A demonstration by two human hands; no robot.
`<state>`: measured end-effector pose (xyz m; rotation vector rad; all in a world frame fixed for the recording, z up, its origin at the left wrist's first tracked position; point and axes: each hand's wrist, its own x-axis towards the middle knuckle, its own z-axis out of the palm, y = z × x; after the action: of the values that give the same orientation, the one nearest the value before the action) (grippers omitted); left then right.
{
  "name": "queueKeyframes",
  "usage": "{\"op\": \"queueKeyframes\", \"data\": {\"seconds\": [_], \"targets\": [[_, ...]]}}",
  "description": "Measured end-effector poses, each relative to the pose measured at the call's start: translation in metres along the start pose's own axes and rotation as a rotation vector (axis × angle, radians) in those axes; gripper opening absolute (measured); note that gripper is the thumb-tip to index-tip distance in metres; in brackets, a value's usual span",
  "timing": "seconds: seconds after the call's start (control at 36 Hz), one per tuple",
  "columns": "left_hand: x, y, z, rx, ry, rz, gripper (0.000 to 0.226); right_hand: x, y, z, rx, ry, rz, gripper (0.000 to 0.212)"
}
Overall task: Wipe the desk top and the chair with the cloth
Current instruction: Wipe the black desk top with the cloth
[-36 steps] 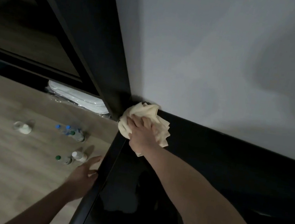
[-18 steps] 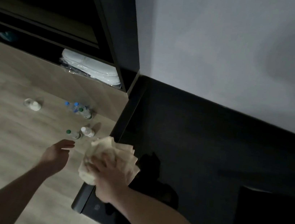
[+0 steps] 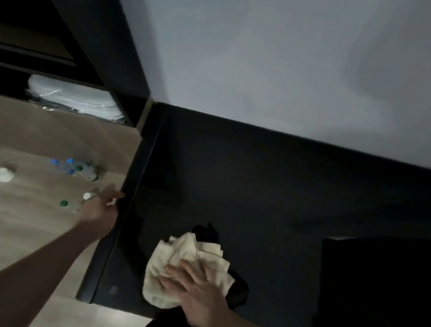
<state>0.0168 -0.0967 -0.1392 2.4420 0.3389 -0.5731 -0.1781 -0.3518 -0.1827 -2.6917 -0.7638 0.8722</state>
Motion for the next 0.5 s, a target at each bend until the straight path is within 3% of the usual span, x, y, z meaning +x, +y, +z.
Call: {"op": "queueKeyframes", "data": {"seconds": [0.11,0.22,0.39,0.5], "targets": [[0.002,0.044,0.038,0.046,0.002,0.213,0.05,-0.058,0.056,0.008,0.046,0.054,0.175,0.077],[-0.024,0.116,0.081,0.233,-0.192,0.365,0.041,-0.119,0.105,0.011,0.169,0.002,0.385,0.084],[-0.059,0.197,0.165,0.417,-0.431,0.617,0.043,-0.202,0.175,0.027,0.375,0.127,0.733,0.072],[-0.085,0.254,0.22,0.538,-0.536,0.695,0.049,-0.26,0.223,0.037,0.486,0.184,0.896,0.067]]}}
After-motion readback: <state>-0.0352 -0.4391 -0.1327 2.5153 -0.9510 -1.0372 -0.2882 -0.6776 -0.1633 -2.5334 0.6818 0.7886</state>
